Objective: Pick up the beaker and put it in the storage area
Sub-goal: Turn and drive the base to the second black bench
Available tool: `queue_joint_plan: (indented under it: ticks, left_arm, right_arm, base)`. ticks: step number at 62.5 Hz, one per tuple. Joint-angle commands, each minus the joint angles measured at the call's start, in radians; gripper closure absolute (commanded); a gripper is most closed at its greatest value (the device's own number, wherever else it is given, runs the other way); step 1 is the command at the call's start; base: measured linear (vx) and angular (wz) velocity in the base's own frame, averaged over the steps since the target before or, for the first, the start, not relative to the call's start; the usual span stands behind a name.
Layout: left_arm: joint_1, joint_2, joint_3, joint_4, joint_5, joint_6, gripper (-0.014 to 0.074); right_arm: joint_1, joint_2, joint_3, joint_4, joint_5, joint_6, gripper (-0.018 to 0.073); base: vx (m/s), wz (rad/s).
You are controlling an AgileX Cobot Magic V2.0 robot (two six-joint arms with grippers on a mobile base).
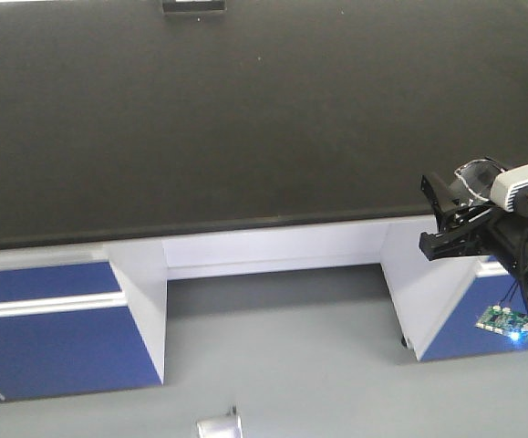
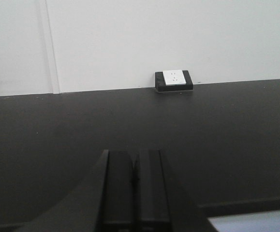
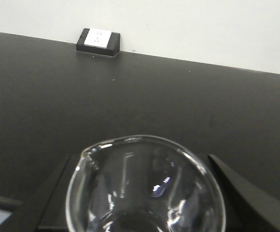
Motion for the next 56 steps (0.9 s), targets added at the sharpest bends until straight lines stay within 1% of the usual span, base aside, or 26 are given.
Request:
queue_joint_plan:
  ticks: [1,25,56]
  left_arm:
    - [0.000,-0.015,-0.021,-0.001,-0.085,-0.009,0.0603]
    - [0.000,-0.015,-0.021,-0.001,-0.085,-0.009,0.0603]
    - [0.000,-0.015,-0.021,-0.001,-0.085,-0.009,0.0603]
  right_arm:
    - [0.001,-0.022,-0.022,0.001,-0.093,-0.003,0.0492]
    - [0.001,-0.022,-0.022,0.001,-0.093,-0.003,0.0492]
    - [0.001,-0.022,-0.022,0.001,-0.091,-0.003,0.0492]
  base:
    - [0.32,0.04]
    - [0.26,0.06]
    - [0.14,0.06]
